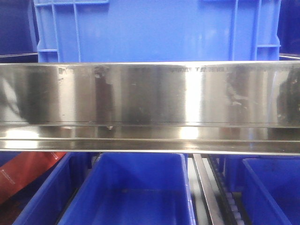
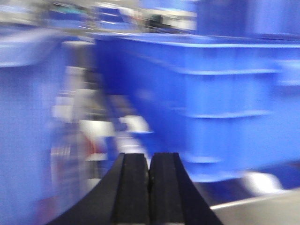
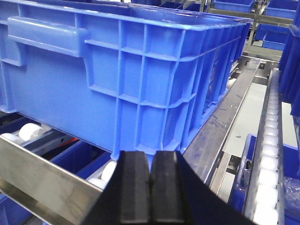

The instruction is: Place valve from conveyor to right shelf box

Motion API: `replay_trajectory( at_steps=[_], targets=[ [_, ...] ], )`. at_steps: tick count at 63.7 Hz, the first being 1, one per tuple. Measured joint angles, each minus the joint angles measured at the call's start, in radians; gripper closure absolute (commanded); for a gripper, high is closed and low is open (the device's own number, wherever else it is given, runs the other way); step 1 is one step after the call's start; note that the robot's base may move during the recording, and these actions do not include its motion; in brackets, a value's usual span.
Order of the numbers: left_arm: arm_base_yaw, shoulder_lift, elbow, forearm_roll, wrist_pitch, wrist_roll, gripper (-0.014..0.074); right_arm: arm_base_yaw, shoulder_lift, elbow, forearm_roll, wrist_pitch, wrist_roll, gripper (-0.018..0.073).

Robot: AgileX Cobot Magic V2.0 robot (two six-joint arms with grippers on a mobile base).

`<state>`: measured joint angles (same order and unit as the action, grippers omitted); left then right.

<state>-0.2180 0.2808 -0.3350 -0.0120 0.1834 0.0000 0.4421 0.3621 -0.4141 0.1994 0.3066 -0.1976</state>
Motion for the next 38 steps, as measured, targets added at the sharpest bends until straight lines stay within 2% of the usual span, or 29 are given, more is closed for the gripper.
replay_trajectory(
  at_steps=[11, 18, 28, 38],
  targets=[
    [0.149, -0.140, 0.104, -0.009, -0.009, 0.027, 0.0708, 0.000, 0.000, 0.000, 0.000, 0.000, 0.000, 0.0722],
    [0.196, -0.219, 0.196, -0.018, -0.053, 0.030, 0.0708, 0.000, 0.000, 0.000, 0.000, 0.000, 0.000, 0.0722],
    [0.219, -0.273, 0.322, -0.025, -0.146, 0.032, 0.0708, 0.000, 0.000, 0.000, 0.000, 0.000, 0.000, 0.0722],
    [0.219, -0.274, 0.335, -0.025, -0.147, 0.032, 0.0708, 0.000, -0.002, 0.000, 0.000, -0.002, 0.000, 0.0722]
  ],
)
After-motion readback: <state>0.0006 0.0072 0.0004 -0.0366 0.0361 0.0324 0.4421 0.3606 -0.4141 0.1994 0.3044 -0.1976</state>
